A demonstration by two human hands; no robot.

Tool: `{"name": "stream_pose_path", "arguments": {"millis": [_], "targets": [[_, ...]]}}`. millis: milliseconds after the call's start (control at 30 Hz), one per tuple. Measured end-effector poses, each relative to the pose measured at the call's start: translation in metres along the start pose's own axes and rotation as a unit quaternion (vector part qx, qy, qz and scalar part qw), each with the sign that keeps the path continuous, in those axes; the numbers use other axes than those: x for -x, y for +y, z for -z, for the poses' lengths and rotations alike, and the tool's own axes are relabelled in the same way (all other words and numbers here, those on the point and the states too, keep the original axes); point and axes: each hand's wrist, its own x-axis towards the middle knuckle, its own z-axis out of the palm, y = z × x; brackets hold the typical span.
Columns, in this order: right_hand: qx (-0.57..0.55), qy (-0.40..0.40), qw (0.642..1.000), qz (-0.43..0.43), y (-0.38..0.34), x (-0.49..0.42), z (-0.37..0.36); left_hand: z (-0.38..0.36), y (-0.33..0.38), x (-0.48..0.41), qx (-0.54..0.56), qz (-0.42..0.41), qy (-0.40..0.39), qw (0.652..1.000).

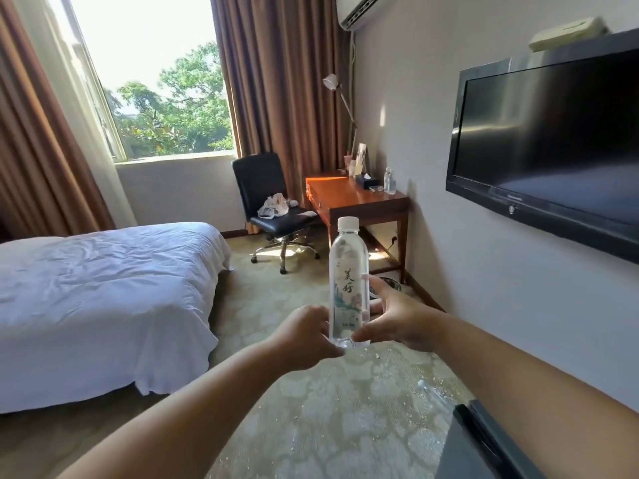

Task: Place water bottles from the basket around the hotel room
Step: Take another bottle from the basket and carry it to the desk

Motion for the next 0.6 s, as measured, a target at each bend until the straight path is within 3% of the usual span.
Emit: {"name": "stream_pose_path", "arguments": {"millis": [300, 600], "targets": [[0.012, 0.006, 1.000, -0.012, -0.004, -0.109, 0.028, 0.041, -0.049, -0.096, -0.054, 0.011, -0.015, 0.998], [0.028, 0.003, 0.999, 0.019, -0.004, -0.249, 0.155, 0.062, -0.063, -0.282, -0.054, 0.007, -0.016, 0.998]]}}
